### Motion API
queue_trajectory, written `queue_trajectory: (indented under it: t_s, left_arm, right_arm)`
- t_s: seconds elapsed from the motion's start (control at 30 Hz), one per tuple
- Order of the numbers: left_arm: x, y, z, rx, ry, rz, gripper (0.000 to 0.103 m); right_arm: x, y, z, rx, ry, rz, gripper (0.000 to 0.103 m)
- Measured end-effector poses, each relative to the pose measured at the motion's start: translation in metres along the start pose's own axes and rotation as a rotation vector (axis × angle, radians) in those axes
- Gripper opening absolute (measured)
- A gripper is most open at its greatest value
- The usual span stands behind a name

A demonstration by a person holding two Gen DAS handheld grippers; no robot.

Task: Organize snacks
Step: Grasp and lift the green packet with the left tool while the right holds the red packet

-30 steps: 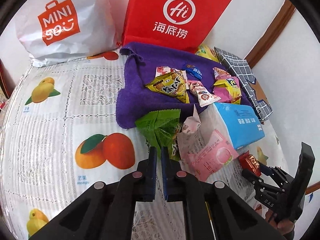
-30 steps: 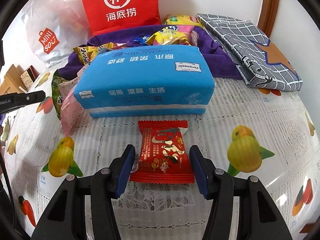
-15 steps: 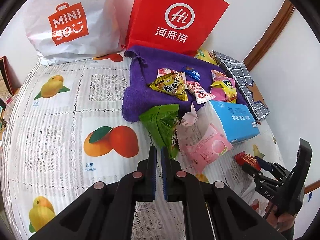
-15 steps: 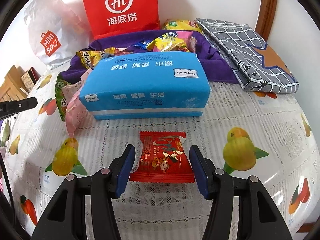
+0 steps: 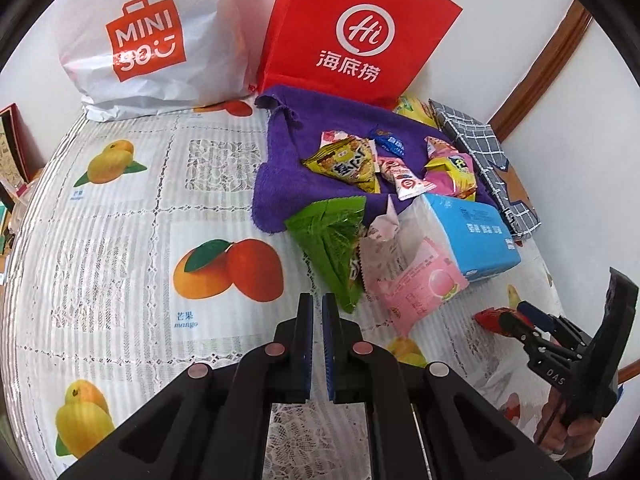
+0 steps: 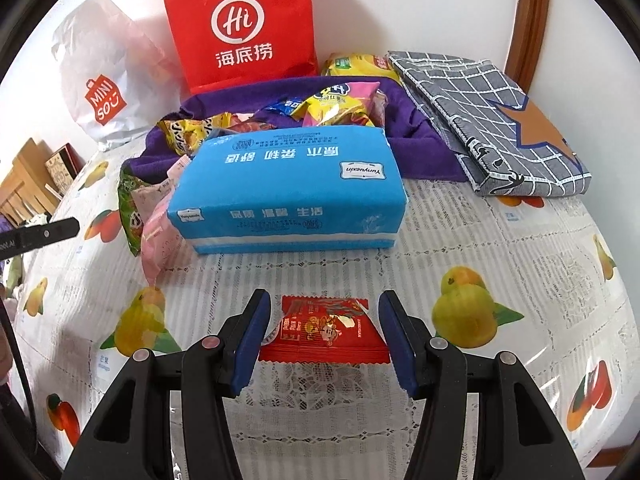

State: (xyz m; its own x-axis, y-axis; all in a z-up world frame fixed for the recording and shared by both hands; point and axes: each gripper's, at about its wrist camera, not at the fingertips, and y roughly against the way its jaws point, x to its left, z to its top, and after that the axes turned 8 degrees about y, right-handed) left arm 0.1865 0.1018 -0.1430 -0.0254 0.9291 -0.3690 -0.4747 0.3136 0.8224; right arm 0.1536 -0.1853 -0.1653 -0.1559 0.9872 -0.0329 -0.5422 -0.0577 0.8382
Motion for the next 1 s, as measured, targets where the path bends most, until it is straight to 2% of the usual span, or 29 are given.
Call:
queue_trajectory:
  t_s: [0.23,0.4,0.67,0.73,0.8,0.87,0.93,1.0]
  left_arm:
    - [0.015,-0.007,-0.002,0.023,0.036,0.006,0.005]
    - [0.035,-0.010,-0.003,0.048,0.109,-0.044,0.005]
    - [0.020,-0.018,0.002,0.063,0.110,-0.087,0.006]
    - [0.012,-0.021,0.008,0.059,0.103,-0.088,0.022]
    - [0.005,-0.023,0.015,0.050,0.099,-0.083,0.032]
    - [-0.001,-0.026,0.023,0.044,0.108,-0.084,0.038]
    - [-0.005,-0.032,0.030,0.047,0.120,-0.091,0.048]
    - [-0.008,-0.041,0.038,0.053,0.141,-0.075,0.049]
  right_arm:
    - [0.003,0.003,0.004,-0.014,0.002,0.012,0.056]
    - [0.005,0.004,0.006,-0.020,0.007,0.017,0.056]
    - [0.003,0.008,0.004,-0.039,0.016,0.037,0.056]
    - [0.000,0.009,0.004,-0.045,0.010,0.040,0.056]
    - [-0.005,0.011,0.004,-0.051,0.001,0.046,0.056]
    - [-0.009,0.011,0.004,-0.055,-0.005,0.051,0.056]
    - [-0.013,0.012,0.004,-0.061,-0.005,0.053,0.056]
    - [-0.014,0.012,0.004,-0.065,-0.002,0.052,0.056]
